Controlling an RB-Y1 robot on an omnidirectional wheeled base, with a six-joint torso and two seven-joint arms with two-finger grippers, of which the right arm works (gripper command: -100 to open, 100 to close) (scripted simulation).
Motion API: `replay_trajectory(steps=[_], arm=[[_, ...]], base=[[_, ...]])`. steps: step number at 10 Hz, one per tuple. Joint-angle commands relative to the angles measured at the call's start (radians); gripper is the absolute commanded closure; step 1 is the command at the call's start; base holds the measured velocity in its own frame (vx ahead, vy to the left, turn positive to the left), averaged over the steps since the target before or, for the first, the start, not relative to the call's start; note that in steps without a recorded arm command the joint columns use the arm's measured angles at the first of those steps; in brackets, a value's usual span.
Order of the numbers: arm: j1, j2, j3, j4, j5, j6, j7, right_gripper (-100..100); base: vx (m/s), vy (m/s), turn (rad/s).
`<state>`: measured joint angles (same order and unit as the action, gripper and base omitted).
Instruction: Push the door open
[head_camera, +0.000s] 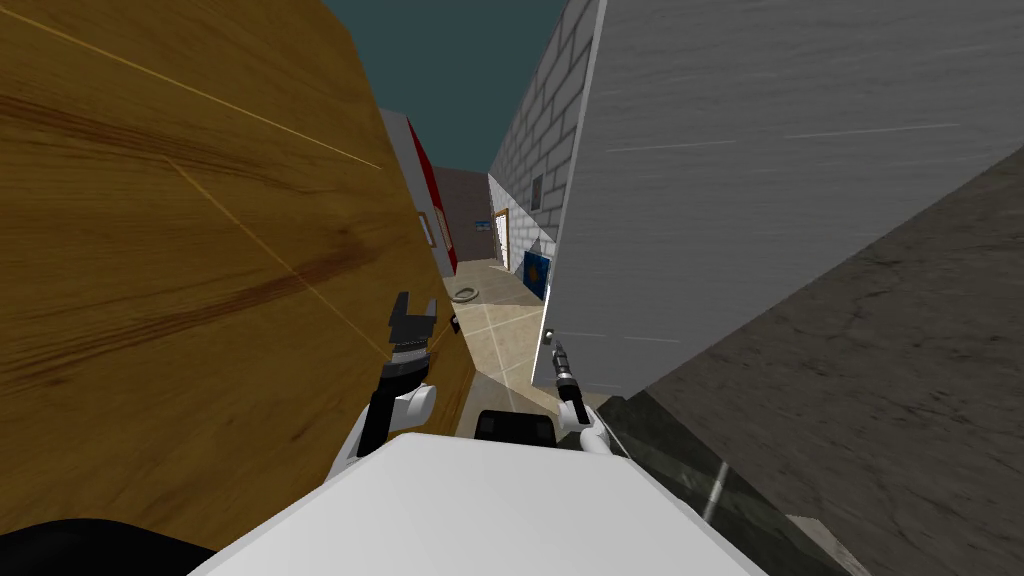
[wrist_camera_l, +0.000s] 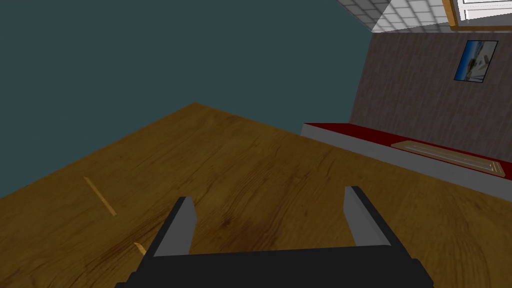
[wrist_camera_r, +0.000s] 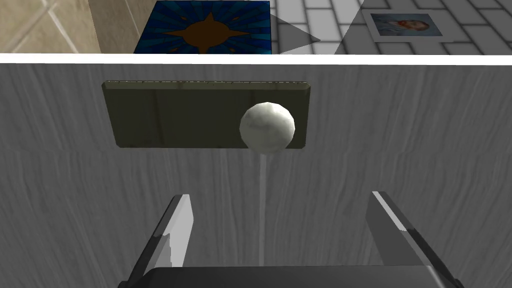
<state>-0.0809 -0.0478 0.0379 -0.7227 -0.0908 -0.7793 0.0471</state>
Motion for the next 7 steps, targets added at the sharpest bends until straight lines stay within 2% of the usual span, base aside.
replay_trajectory(steps=[1, 4, 5, 6, 7], arm=[[0.000, 0.001, -0.003, 0.003, -0.002, -0.006, 0.002, -100], [0.001, 0.016, -0.008, 0.007, -0.004, -0.015, 0.004, -100], [0.000, 0.011, -0.007, 0.008, -0.004, -0.014, 0.002, -100], [0.000, 0.011, -0.007, 0.008, -0.004, -0.014, 0.002, 100], [0.000, 0.011, -0.007, 0.008, -0.004, -0.014, 0.002, 100]], base=[[0.233, 0.006, 0.027], [0.198, 0.003, 0.025], [0.081, 0.011, -0.010], [-0.019, -0.001, 0.006], [-0.032, -0.004, 0.010]])
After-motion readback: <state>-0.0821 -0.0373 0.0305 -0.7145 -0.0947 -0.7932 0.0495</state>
